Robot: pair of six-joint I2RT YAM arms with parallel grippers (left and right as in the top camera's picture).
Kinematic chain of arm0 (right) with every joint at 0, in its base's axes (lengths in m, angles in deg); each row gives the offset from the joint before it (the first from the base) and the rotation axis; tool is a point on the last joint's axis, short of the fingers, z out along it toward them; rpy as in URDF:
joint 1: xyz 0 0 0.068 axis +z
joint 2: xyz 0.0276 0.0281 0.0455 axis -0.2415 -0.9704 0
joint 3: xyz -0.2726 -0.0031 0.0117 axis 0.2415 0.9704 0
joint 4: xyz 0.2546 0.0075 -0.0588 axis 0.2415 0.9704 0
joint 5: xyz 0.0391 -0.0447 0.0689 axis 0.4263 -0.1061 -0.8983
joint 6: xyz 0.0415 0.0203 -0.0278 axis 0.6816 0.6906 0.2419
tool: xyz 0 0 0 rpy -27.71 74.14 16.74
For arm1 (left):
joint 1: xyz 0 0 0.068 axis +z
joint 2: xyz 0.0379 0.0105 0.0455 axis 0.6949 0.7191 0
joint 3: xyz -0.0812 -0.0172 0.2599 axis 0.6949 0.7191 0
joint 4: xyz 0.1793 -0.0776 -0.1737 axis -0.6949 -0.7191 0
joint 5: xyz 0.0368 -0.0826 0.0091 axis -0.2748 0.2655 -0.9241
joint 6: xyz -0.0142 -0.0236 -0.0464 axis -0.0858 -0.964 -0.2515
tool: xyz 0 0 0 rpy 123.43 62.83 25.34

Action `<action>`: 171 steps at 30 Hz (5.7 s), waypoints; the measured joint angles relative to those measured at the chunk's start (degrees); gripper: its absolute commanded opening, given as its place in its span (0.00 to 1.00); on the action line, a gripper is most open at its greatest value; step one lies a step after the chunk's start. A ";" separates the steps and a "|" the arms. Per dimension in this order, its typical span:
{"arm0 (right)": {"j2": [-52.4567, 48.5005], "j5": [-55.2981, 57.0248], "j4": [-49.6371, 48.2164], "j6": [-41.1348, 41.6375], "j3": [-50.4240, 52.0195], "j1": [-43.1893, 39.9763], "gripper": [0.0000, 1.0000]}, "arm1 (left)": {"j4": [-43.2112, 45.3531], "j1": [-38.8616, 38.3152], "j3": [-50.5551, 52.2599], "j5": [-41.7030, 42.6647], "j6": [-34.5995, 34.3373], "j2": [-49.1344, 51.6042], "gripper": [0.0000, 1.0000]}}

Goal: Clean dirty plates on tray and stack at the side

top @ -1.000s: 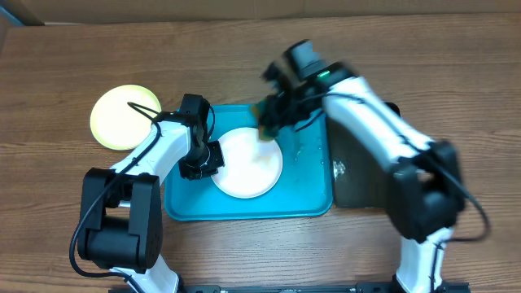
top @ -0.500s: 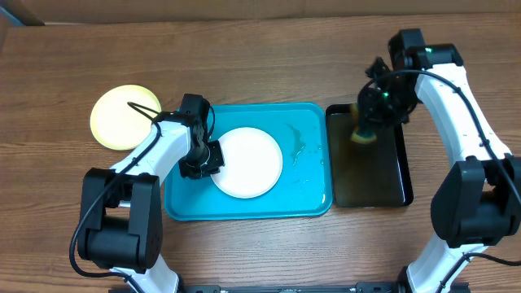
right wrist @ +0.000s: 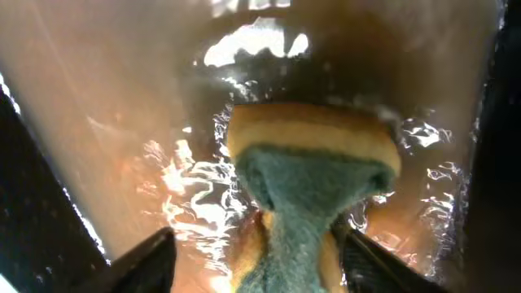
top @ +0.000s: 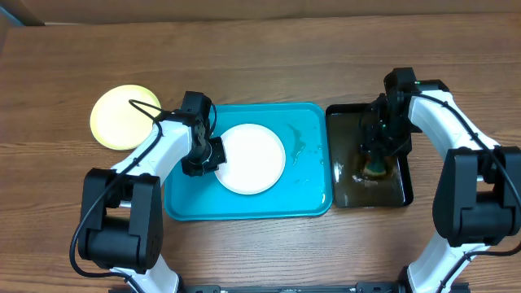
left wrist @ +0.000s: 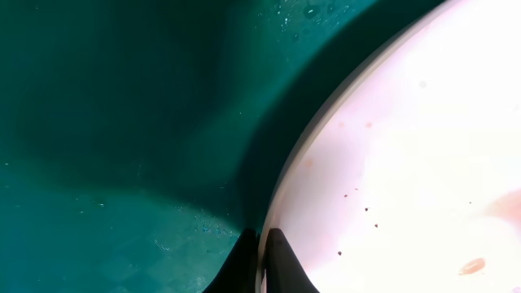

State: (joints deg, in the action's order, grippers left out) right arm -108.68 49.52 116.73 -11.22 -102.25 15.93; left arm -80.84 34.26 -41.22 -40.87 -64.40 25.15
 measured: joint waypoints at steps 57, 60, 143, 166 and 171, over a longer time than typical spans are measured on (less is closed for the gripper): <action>-0.17 1.07 17.62 7.52 -34.73 -21.59 1.00 | 7.87 -51.34 -34.05 -61.48 19.52 4.35 0.04; -0.17 1.07 17.59 7.52 -34.73 -21.57 1.00 | 11.54 -54.51 -34.05 -68.94 24.74 6.58 0.04; -0.17 1.07 17.62 7.91 -34.73 -21.68 1.00 | -9.29 35.85 -31.78 11.80 5.16 7.61 1.00; -0.17 1.07 17.62 7.89 -34.73 -21.70 1.00 | -9.29 28.30 -31.78 13.51 7.85 7.61 1.00; -0.17 1.09 17.62 7.91 -34.73 -21.46 1.00 | -9.31 28.30 -31.78 13.51 7.85 7.61 1.00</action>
State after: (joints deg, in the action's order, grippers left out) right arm -108.86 50.62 134.34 -3.31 -136.98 -5.53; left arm -90.16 62.56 -73.00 -27.37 -56.56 32.76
